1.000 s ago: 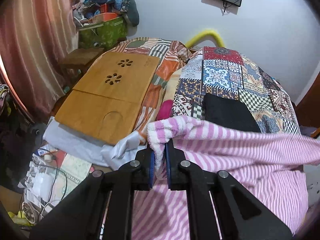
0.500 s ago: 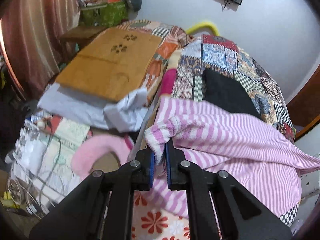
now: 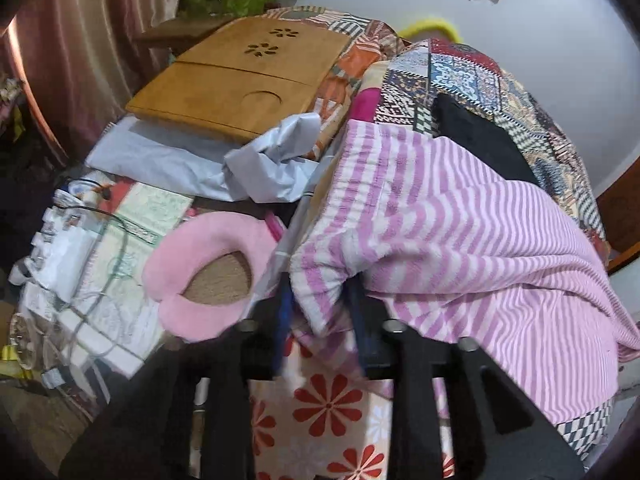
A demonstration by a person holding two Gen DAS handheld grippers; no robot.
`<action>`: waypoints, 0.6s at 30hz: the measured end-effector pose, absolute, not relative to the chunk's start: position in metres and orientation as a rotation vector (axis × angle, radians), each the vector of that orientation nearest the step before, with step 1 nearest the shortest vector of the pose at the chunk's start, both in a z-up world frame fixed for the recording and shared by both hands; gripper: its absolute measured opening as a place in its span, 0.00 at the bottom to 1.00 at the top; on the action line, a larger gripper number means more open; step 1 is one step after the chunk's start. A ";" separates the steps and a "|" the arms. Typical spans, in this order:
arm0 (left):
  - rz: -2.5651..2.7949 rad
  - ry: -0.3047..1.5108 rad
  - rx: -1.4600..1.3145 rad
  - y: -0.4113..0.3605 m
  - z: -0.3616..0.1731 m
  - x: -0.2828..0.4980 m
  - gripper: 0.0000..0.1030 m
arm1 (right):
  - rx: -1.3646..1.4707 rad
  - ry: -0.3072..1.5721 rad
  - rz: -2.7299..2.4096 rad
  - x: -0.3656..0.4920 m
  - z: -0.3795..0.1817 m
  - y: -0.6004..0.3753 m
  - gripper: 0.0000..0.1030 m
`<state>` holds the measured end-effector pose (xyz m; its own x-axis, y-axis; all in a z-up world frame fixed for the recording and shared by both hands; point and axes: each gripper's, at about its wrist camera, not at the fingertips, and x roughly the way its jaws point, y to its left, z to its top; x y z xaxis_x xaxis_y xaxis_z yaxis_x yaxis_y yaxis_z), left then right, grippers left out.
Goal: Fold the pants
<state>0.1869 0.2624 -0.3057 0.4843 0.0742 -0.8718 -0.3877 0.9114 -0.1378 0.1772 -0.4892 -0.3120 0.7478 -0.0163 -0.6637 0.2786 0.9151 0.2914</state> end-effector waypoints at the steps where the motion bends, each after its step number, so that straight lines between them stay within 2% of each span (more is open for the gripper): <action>1: 0.297 1.032 -0.321 0.261 -0.302 0.185 0.36 | 0.392 0.722 -0.169 0.176 -0.317 -0.490 0.06; 5: 0.302 1.025 -0.279 0.251 -0.289 0.176 0.46 | 0.412 0.765 -0.181 0.168 -0.339 -0.496 0.06; 9: 0.287 1.014 -0.260 0.239 -0.279 0.170 0.49 | 0.423 0.821 -0.197 0.164 -0.362 -0.498 0.06; 11: 0.283 1.011 -0.259 0.231 -0.274 0.169 0.54 | 0.424 0.861 -0.195 0.165 -0.372 -0.496 0.06; 18: 0.229 0.979 -0.240 0.201 -0.254 0.175 0.55 | 0.407 0.941 -0.187 0.160 -0.375 -0.492 0.07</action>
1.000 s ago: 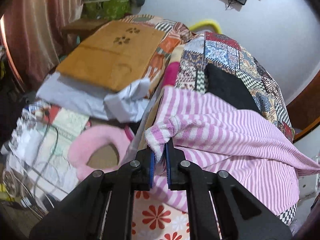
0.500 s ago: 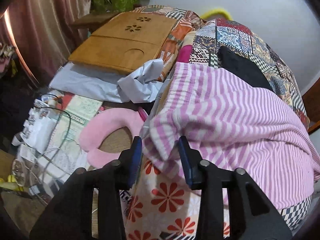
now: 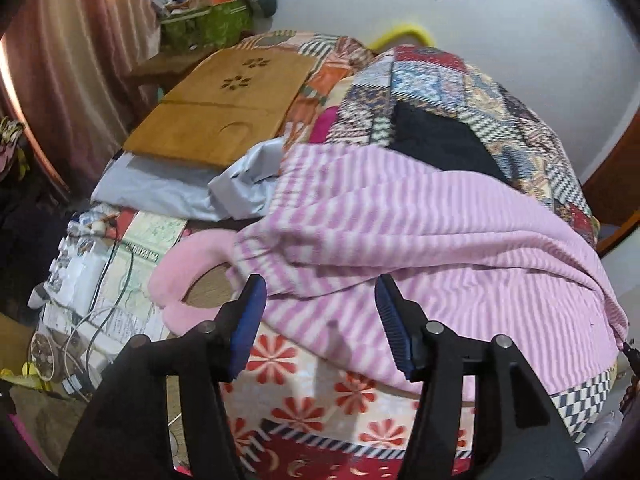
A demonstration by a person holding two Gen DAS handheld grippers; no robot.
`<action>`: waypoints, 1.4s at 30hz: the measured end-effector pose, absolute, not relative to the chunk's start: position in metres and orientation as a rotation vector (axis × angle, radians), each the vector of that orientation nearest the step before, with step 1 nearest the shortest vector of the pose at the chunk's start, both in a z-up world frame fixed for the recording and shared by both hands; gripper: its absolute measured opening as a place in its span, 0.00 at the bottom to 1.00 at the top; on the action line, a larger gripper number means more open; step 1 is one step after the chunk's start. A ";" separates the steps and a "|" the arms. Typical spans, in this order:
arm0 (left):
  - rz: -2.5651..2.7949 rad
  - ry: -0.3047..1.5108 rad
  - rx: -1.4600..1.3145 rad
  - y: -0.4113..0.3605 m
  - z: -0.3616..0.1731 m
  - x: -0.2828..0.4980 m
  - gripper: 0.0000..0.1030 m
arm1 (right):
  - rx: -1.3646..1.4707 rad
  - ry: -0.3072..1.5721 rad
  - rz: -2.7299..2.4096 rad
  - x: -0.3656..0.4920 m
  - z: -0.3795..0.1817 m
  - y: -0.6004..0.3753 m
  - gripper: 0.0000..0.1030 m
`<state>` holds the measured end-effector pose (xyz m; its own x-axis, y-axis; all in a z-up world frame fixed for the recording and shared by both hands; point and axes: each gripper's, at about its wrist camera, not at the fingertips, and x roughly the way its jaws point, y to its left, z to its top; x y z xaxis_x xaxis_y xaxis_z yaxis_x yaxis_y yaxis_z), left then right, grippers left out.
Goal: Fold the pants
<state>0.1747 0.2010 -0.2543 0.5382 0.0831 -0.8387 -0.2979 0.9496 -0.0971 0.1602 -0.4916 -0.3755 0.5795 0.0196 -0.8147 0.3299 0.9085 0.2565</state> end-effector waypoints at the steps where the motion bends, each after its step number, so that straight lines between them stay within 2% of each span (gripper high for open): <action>1: 0.212 0.970 -0.235 0.195 -0.250 0.177 0.56 | 0.392 0.947 -0.178 0.159 -0.369 -0.489 0.09; 3: 0.183 0.954 -0.223 0.182 -0.243 0.182 0.59 | 0.354 0.930 -0.159 0.157 -0.355 -0.482 0.14; 5: 0.147 0.941 -0.204 0.165 -0.237 0.190 0.60 | 0.307 0.896 -0.134 0.157 -0.336 -0.471 0.27; 8: 0.083 0.935 -0.172 0.139 -0.232 0.205 0.60 | 0.262 0.835 -0.067 0.161 -0.309 -0.449 0.34; 15: -0.096 0.951 -0.082 0.066 -0.238 0.245 0.62 | 0.150 0.782 0.160 0.201 -0.282 -0.371 0.37; 25: -0.287 1.038 0.024 -0.017 -0.280 0.307 0.62 | -0.037 0.853 0.448 0.271 -0.306 -0.263 0.38; 32: -0.333 1.097 0.079 -0.039 -0.310 0.340 0.62 | -0.180 0.939 0.596 0.297 -0.331 -0.206 0.40; 39: -0.337 1.137 0.053 -0.026 -0.334 0.351 0.62 | -0.231 0.993 0.649 0.315 -0.353 -0.187 0.41; 42: -0.341 1.140 0.017 -0.017 -0.337 0.351 0.47 | -0.184 1.002 0.668 0.321 -0.356 -0.189 0.41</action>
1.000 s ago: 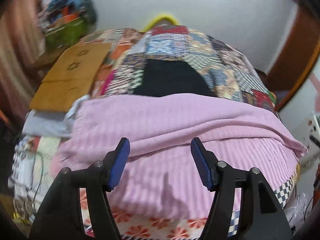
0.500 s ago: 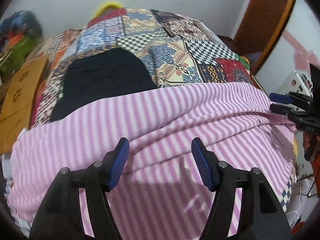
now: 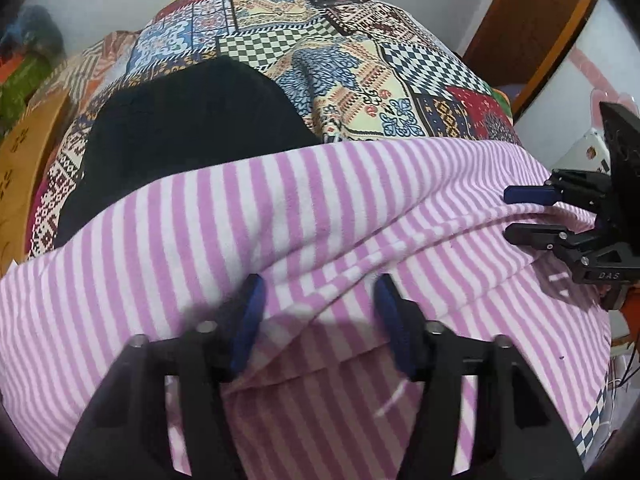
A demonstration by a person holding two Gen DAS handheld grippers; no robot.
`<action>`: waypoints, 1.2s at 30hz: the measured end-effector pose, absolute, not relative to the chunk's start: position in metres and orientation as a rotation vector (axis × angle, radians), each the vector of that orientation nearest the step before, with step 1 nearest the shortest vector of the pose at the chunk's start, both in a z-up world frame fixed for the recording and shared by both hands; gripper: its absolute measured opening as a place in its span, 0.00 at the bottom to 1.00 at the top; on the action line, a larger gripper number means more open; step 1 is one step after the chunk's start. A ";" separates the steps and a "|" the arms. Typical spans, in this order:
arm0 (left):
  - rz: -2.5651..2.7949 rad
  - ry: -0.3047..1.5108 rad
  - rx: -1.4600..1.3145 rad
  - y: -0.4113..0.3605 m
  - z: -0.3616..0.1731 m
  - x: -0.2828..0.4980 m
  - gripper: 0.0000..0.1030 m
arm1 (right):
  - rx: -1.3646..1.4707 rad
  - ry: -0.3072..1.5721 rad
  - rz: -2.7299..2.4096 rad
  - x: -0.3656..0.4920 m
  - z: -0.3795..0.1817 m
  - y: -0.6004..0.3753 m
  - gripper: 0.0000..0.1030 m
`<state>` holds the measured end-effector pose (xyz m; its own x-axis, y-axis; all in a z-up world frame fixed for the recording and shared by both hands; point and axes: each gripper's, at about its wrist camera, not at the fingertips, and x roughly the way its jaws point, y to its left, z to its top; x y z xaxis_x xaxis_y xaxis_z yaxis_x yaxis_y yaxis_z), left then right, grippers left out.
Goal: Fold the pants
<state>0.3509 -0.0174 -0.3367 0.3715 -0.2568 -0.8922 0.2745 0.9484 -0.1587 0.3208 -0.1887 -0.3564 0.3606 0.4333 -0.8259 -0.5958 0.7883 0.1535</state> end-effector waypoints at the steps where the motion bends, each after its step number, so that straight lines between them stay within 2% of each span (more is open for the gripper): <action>1: -0.338 1.140 0.012 -0.016 -0.337 0.350 0.39 | -0.172 1.004 0.671 0.323 -0.357 -0.190 0.38; 4: -0.342 1.150 -0.022 -0.009 -0.336 0.350 0.09 | -0.135 1.010 0.689 0.327 -0.357 -0.190 0.19; 6: -0.346 1.154 -0.045 -0.006 -0.335 0.348 0.07 | -0.128 1.001 0.694 0.327 -0.355 -0.188 0.11; 8: -0.340 1.144 -0.033 -0.007 -0.331 0.343 0.03 | -0.134 0.978 0.701 0.321 -0.350 -0.186 0.08; 24: -0.367 1.015 -0.038 -0.013 -0.260 0.253 0.02 | -0.097 0.853 0.751 0.246 -0.289 -0.192 0.05; 36: -0.380 1.025 -0.067 -0.022 -0.259 0.187 0.01 | -0.087 0.845 0.785 0.183 -0.284 -0.191 0.05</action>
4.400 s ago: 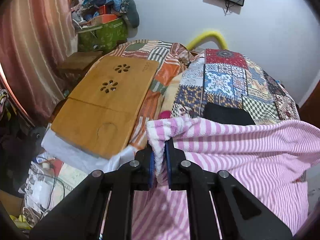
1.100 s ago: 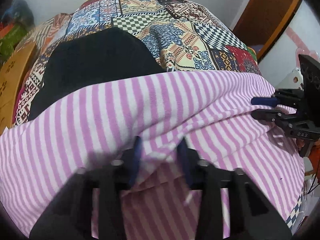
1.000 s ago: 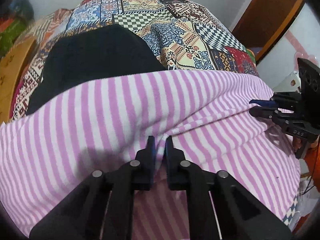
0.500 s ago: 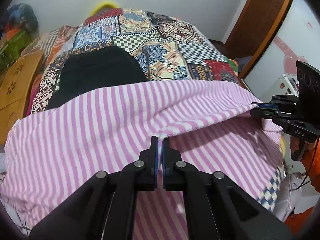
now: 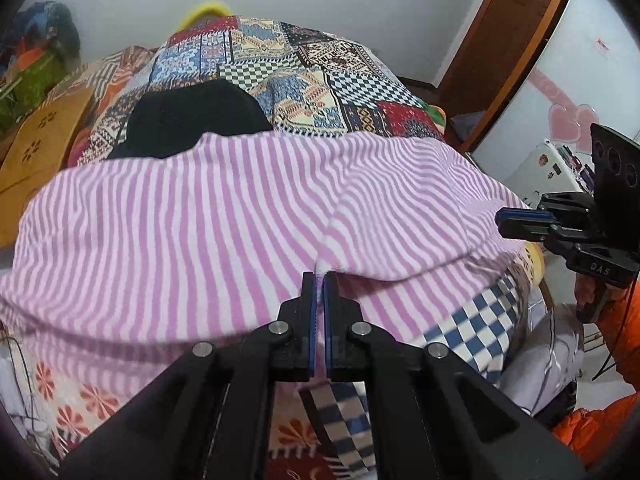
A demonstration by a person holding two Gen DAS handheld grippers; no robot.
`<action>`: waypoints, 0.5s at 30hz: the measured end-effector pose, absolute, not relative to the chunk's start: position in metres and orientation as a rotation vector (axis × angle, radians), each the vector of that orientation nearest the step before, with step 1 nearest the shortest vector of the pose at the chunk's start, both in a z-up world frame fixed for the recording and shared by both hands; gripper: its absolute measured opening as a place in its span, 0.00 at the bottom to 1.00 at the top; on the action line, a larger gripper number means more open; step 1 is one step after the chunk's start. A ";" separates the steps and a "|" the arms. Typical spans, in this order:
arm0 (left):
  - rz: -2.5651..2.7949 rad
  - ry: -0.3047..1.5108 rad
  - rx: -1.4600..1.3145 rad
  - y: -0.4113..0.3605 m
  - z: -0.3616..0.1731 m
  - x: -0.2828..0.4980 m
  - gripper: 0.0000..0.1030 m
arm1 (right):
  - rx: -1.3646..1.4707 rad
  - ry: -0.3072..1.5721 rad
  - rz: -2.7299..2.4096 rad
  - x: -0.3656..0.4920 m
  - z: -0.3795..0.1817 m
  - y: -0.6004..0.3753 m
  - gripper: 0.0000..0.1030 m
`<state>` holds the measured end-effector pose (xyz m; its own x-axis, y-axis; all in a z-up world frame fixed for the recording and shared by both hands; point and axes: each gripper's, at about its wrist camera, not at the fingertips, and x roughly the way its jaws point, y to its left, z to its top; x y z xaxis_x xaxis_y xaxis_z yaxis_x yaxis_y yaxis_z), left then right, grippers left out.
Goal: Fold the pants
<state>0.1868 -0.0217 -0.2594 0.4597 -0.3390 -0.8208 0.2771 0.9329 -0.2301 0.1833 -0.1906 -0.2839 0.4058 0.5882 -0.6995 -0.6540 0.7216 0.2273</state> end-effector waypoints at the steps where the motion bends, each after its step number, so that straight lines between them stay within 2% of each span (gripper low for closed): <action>1: -0.384 1.026 -0.070 -0.023 -0.260 0.184 0.00 | -0.088 0.850 0.789 0.181 -0.286 -0.190 0.05; 12: -0.361 1.049 -0.046 -0.032 -0.266 0.168 0.01 | -0.050 0.866 0.703 0.170 -0.298 -0.209 0.05; 15: -0.337 1.015 -0.034 -0.034 -0.256 0.177 0.02 | -0.024 0.847 0.621 0.169 -0.295 -0.234 0.10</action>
<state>0.1770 -0.0341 -0.2558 0.4807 -0.2921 -0.8268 0.2605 0.9479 -0.1835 0.1695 -0.2339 -0.2950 0.4977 0.5034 -0.7064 -0.5218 0.8243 0.2198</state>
